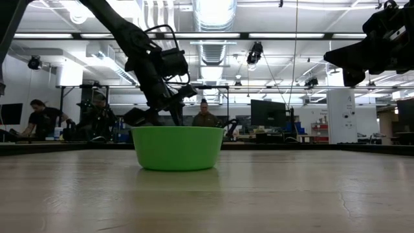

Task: Nest bowls inside each other
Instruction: Stack the top green bowl on the other green bowl

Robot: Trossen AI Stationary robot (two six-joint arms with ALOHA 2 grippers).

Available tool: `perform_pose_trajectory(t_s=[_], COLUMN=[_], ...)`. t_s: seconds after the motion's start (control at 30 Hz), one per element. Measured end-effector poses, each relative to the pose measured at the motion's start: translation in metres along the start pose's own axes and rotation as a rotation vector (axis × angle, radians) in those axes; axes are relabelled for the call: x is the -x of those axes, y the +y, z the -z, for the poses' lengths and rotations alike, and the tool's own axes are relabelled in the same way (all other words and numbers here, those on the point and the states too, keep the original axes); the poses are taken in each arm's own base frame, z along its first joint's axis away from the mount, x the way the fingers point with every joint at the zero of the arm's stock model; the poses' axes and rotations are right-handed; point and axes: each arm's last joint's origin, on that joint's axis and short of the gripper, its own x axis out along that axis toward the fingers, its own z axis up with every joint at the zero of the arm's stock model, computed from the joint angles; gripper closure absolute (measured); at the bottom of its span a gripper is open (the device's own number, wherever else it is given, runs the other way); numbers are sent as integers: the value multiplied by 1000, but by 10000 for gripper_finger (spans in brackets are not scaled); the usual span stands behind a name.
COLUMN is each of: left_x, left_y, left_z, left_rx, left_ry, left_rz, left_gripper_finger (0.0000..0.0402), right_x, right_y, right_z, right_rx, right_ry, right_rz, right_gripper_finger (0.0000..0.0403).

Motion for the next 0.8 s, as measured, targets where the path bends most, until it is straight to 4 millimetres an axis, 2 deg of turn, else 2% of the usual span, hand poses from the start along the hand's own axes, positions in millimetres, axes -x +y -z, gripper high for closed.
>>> perform_pose_trajectory(t_s=[0.17, 0.47, 0.8], left_x=[0, 0, 0], left_y=[0, 0, 1], left_z=[0, 0, 1], left_rx=[4, 6, 8], left_ry=[8, 15, 21], left_rz=[7, 8, 1], left_gripper_finger=[279, 387, 397], right_x=[0, 0, 0], right_y=[0, 0, 0], right_z=[0, 0, 0], right_rx=[0, 0, 0], right_ry=[0, 0, 0], right_rz=[0, 0, 0], right_gripper_finger=[369, 369, 369])
